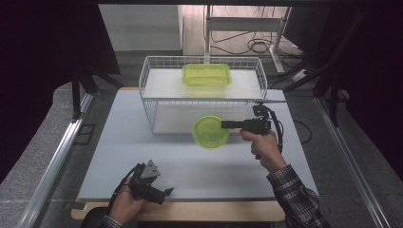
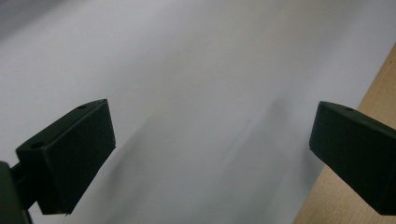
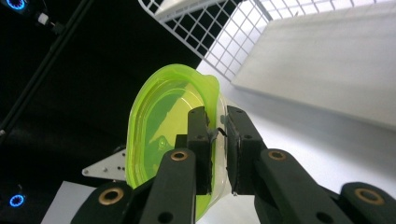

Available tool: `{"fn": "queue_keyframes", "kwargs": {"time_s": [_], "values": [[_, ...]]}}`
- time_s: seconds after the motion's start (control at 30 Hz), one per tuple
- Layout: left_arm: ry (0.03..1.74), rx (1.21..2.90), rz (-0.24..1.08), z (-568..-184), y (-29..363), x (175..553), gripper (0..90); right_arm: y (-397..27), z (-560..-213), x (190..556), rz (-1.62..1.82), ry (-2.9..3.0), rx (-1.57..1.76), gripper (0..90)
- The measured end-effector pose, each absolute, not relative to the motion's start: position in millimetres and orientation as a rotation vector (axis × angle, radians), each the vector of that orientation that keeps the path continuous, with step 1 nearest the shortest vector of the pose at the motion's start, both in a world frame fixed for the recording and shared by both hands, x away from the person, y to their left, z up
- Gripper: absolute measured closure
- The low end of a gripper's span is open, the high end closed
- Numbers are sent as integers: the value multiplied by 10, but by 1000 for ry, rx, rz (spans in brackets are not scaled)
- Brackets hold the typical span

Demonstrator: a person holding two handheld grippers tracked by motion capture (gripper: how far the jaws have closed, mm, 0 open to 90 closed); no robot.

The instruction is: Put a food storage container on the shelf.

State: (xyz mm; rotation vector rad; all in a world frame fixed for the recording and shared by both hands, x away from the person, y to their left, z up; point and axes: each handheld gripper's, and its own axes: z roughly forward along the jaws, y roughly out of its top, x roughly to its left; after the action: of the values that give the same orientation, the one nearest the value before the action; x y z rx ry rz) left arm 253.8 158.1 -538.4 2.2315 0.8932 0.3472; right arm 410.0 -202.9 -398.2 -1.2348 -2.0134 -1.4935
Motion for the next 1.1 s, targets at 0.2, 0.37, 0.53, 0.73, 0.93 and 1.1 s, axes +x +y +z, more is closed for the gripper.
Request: {"fn": "queue_keyframes", "kwargs": {"time_s": [0.2, 0.37, 0.53, 0.73, 0.93, 1.1], "values": [[894, 2233, 346, -5386, 1578, 2540, 0, -2074, -3878, 4151, -1517, -1998, -1254, 809], [895, 2236, 345, -5389, 1576, 2541, 0, -2096, -3766, 4191, -1544, -1994, -1262, 810], [895, 2232, 349, -5386, 1578, 2542, 0, -2107, -3627, 4232, -1578, -1987, -1266, 810], [898, 2230, 345, -5387, 1582, 2546, 0, -2115, -3442, 4290, -1624, -1985, -1273, 810], [897, 2233, 343, -5388, 1580, 2547, 0, -2081, -3266, 4375, -1658, -1986, -1293, 810], [899, 2233, 341, -5385, 1584, 2548, 0, -2031, -3146, 4438, -1688, -1992, -1299, 810]]}}
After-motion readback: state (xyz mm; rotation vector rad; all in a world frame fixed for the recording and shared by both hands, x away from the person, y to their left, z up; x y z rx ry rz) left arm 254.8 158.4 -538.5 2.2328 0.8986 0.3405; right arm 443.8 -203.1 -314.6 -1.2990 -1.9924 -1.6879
